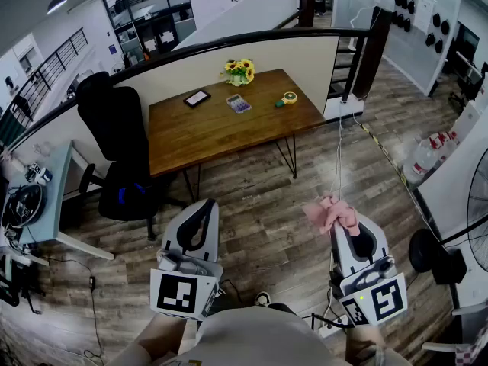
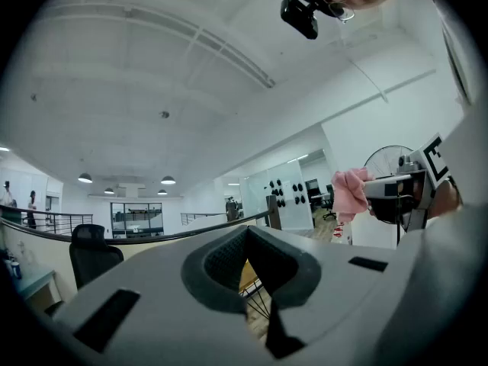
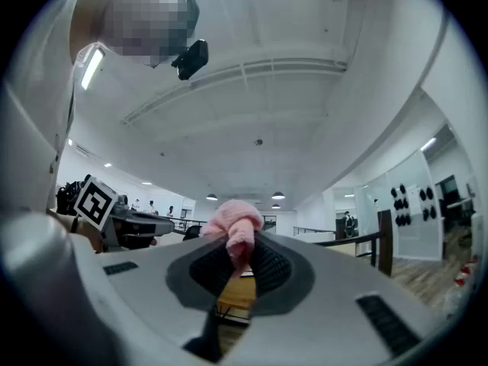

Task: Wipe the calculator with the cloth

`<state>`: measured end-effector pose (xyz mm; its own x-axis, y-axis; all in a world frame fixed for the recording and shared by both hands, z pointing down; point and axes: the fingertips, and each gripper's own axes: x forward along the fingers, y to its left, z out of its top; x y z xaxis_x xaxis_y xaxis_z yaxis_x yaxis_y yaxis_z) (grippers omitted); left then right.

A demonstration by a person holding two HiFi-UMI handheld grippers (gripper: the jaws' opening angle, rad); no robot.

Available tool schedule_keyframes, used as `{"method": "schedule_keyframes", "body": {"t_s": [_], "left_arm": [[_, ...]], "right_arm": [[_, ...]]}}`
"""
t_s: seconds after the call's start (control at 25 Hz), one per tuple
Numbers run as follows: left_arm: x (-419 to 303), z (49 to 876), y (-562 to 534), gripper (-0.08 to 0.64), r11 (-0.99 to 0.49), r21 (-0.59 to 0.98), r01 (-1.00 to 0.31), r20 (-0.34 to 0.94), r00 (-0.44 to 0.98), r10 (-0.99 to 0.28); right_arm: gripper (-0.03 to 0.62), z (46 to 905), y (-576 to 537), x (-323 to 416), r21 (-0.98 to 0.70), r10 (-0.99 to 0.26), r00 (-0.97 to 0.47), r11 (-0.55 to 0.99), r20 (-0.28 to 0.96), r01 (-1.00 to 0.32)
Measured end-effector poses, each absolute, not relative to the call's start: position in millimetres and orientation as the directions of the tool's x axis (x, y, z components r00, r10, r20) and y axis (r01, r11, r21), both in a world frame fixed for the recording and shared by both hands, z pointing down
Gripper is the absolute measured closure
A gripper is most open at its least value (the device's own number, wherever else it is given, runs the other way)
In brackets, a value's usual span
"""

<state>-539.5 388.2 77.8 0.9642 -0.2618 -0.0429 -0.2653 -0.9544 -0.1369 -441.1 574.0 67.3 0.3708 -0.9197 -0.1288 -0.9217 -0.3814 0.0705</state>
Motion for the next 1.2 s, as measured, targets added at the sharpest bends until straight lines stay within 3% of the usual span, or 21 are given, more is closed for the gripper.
{"method": "schedule_keyframes", "body": {"t_s": [0.8,1.0,1.04,1.12,1.16,1.2], "left_arm": [[-531,87,402,0.557,-0.957,-0.117,-0.264,-0.03,0.965,-0.262],[-520,103,392,0.555,-0.952,-0.121,-0.283,0.035,0.957,-0.289],[-517,103,389,0.523,-0.946,-0.127,-0.297,0.029,0.953,-0.303],[-512,100,383,0.257,-0.938,-0.131,-0.321,-0.004,0.946,-0.323],[-509,98,379,0.191,-0.935,-0.129,-0.331,-0.022,0.943,-0.331],[-507,97,374,0.171,-0.932,-0.127,-0.34,-0.036,0.94,-0.338]], "right_arm": [[0.541,78,582,-427,0.025,-0.921,0.372,-0.377,-0.117,-0.926],[0.541,80,580,-423,0.016,-0.919,0.38,-0.384,-0.108,-0.923],[0.541,81,579,-421,0.01,-0.919,0.381,-0.384,-0.105,-0.923],[0.541,83,578,-417,0.002,-0.917,0.385,-0.388,-0.101,-0.922],[0.541,85,576,-413,0.001,-0.915,0.39,-0.392,-0.1,-0.92],[0.541,86,574,-410,-0.001,-0.914,0.394,-0.396,-0.099,-0.918]]}}
